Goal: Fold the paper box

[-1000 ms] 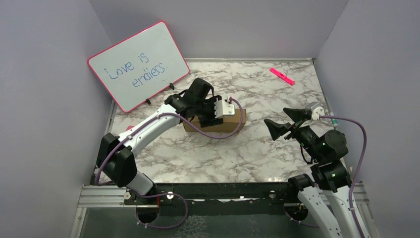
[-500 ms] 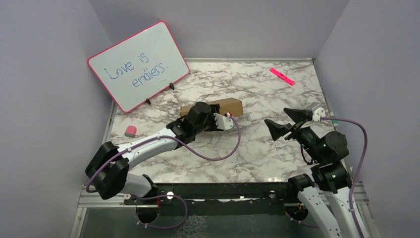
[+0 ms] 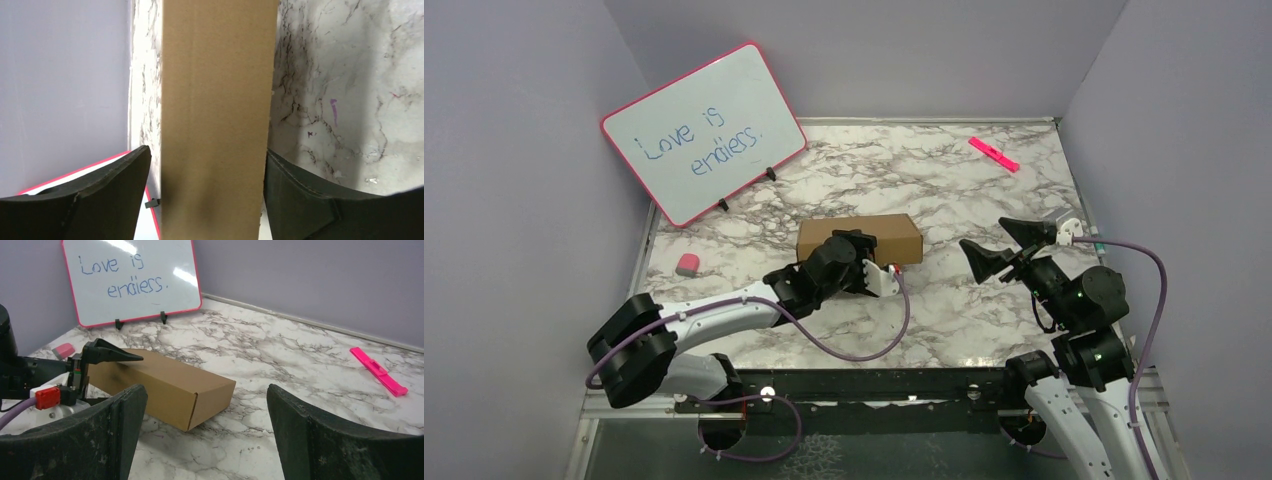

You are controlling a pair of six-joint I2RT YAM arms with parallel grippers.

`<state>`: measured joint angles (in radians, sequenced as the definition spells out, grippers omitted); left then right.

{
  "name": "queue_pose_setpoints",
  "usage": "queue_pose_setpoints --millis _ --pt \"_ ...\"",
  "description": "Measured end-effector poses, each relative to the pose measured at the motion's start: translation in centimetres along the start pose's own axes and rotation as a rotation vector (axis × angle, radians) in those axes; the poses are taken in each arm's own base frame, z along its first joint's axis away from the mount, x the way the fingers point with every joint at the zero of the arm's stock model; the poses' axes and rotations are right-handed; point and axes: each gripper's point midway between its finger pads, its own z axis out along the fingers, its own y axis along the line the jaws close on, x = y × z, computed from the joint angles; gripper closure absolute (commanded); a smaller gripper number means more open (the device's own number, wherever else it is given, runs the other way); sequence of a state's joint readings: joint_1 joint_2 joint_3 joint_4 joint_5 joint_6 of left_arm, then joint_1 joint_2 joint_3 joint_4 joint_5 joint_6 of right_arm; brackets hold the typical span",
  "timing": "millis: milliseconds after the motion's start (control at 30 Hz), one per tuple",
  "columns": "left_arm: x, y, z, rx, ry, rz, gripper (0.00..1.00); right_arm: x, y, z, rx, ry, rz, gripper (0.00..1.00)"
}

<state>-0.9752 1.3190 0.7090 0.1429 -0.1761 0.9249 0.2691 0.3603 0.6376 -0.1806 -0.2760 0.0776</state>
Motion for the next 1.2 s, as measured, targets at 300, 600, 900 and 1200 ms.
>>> queue_pose_setpoints --millis 300,600,900,1200 --pt "-1.6 -1.9 -2.0 0.097 -0.058 -0.049 0.02 0.0 -0.4 0.0 0.025 -0.002 0.0 0.05" --pt "-2.5 -4.2 -3.2 0.232 -0.083 -0.155 0.01 0.1 -0.8 0.1 0.044 0.005 0.002 0.05" --pt "2.7 2.2 -2.7 -0.01 0.017 -0.497 0.01 0.3 -1.4 0.3 0.075 0.011 0.004 0.02" --pt "11.7 12.9 -9.4 -0.52 0.026 -1.034 0.01 0.8 -2.1 0.6 0.11 0.03 0.009 0.0"
